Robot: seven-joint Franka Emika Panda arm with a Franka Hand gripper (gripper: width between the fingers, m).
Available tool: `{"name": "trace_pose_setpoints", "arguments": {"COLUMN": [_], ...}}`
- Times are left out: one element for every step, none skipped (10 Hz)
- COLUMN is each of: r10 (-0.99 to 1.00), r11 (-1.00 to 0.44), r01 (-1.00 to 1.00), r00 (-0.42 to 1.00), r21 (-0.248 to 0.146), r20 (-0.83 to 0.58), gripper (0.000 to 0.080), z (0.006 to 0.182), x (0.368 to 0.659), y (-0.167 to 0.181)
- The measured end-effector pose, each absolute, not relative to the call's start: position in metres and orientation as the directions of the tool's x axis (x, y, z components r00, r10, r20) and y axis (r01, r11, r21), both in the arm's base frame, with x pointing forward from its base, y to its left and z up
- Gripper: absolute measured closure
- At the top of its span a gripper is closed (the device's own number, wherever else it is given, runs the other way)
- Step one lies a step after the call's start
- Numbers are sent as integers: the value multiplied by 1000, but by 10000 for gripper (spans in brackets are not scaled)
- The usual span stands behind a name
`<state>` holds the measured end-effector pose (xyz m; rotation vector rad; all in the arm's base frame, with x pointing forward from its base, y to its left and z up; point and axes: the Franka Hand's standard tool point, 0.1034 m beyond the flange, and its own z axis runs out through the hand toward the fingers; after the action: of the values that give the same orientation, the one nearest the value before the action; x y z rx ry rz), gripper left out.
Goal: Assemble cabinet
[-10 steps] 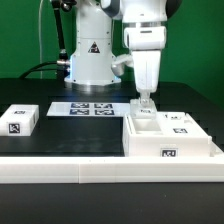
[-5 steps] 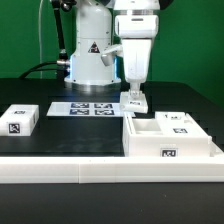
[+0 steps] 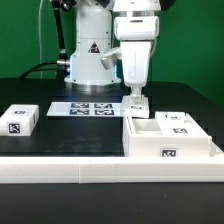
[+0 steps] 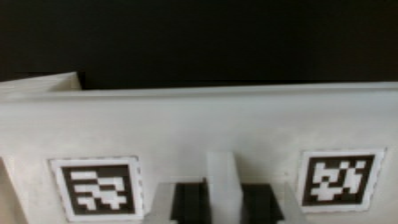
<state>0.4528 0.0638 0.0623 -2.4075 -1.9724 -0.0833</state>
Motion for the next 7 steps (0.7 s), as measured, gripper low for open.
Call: {"name": "trace_pose_setpoints", "arguments": {"r10": [977,977,977,977,977,977,978], "r11": [-205,-206,-206,-206,-206,-203,-200], "r01": [979,978,978,978,979,979,980], "r00": [204,205,205,205,205,202,198], "r21": [12,11,11,10,10,10,11], "r20": [60,60,60,60,61,62,64], "gripper": [731,731,731,731,731,731,731], "z": [62,62,62,61,61,60,60], "x": [454,453,453,453,454,455,457], "y": [64,64,64,64,64,65,67]}}
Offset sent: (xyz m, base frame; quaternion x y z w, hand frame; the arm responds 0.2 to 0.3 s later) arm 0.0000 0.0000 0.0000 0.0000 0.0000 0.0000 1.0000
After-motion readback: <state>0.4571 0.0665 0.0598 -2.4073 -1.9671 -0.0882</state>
